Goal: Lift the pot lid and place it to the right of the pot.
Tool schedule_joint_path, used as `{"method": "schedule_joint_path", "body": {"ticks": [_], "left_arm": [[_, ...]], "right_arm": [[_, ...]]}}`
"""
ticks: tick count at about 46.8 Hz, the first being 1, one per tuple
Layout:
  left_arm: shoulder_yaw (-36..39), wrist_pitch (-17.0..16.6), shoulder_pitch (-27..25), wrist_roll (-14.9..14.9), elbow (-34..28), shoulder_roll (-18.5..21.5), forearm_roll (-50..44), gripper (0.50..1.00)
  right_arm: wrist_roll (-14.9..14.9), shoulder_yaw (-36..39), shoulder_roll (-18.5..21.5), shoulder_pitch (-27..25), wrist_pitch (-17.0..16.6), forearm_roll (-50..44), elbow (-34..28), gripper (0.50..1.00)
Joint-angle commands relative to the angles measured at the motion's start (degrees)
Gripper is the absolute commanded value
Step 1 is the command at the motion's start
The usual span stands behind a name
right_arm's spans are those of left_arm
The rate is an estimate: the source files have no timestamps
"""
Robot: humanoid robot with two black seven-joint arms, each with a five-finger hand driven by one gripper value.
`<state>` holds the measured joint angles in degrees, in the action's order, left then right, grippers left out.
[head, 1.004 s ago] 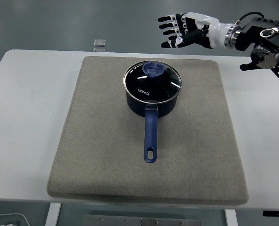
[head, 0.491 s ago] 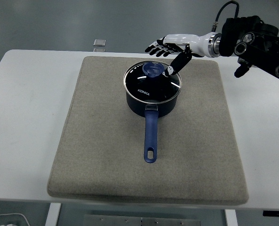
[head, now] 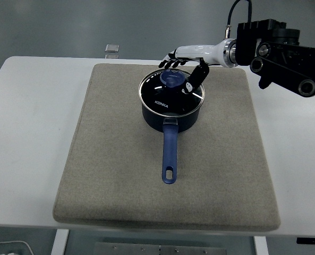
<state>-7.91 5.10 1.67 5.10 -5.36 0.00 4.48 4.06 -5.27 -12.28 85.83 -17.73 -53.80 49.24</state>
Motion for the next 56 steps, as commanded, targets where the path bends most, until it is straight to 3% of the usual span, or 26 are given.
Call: {"method": "schedule_joint_path", "body": {"ticks": [1,7,16,41,56], "left_arm": [[0.0,0.0,0.0,0.0,0.0,0.0,0.0,1.0],[0.0,0.0,0.0,0.0,0.0,0.0,0.0,1.0],[0.0,0.0,0.0,0.0,0.0,0.0,0.0,1.0],[0.0,0.0,0.0,0.0,0.0,0.0,0.0,1.0],[0.0,0.0,0.0,0.0,0.0,0.0,0.0,1.0]], "right_arm": [[-0.01,0.0,0.07,0.04,0.23,0.01,-0.02,0.903],[-0.1,0.0,0.07,0.13,0.5,-0.08,-0.02,0.893],[-0.19,0.0,0.07,0.13,0.5,-0.61,-0.02,0.832],[-0.01,0.0,1.03,0.39,0.5,-0.61,-0.02,0.819],[-0.01,0.0,0.94,0.57,0.32,-0.78,-0.02,0.762]]}}
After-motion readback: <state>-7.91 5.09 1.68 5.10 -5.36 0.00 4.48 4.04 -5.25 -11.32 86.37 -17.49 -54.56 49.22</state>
